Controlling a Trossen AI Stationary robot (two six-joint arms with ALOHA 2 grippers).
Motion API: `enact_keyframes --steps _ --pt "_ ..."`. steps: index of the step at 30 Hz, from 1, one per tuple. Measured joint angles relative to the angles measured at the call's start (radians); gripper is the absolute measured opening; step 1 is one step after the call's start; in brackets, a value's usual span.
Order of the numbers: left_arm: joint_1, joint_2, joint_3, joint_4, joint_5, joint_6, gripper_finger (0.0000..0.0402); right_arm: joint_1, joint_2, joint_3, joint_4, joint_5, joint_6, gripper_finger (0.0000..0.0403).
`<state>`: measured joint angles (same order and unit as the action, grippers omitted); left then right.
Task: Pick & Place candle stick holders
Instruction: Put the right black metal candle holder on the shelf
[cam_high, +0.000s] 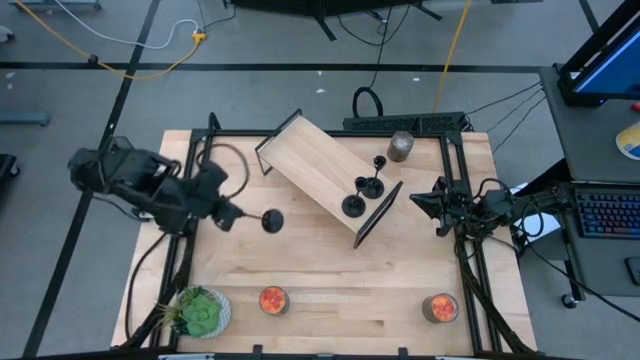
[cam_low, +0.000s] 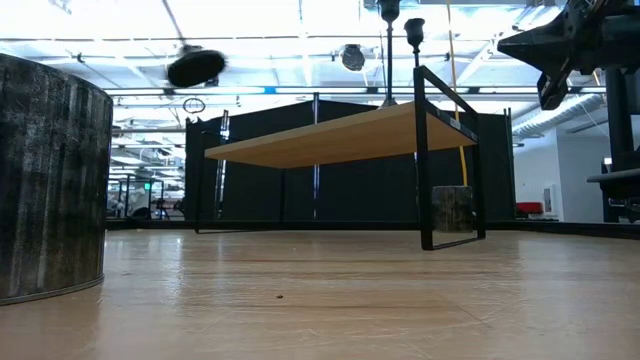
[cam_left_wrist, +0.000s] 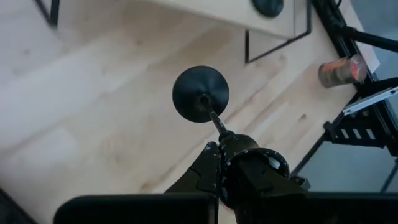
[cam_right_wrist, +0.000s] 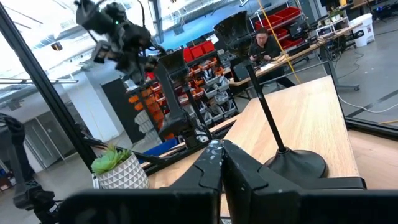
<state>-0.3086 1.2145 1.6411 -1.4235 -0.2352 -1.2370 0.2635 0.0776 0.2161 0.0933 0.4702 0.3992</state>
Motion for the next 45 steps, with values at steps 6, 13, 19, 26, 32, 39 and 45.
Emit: enact_keyframes --steps 6,13,19,26,32,39,45 --pt "0.153 0.103 0.154 0.004 0.044 0.233 0.0014 0.000 0.000 0.000 0.000 0.000 0.000 0.0000" --pt "0.306 0.225 0.308 0.010 0.117 0.455 0.0014 0.000 0.000 0.000 0.000 0.000 0.000 0.0000" --pt "0.413 0.339 0.406 0.022 0.210 0.592 0.0014 0.000 0.000 0.000 0.000 0.000 0.000 0.0000" --pt "0.506 0.445 0.478 0.041 0.298 0.709 0.0014 0.000 0.006 0.001 -0.023 0.000 0.031 0.0000" --pt "0.565 0.502 0.516 0.074 0.351 0.777 0.0014 0.000 0.035 0.001 -0.023 0.000 0.034 0.0000" --pt "0.616 0.537 0.519 0.157 0.424 0.813 0.0014 0.000 0.054 0.001 -0.023 0.000 0.052 0.0000" --pt "0.637 0.570 0.518 0.198 0.460 0.821 0.0014 0.000 0.054 0.001 -0.023 0.000 0.053 0.0000"
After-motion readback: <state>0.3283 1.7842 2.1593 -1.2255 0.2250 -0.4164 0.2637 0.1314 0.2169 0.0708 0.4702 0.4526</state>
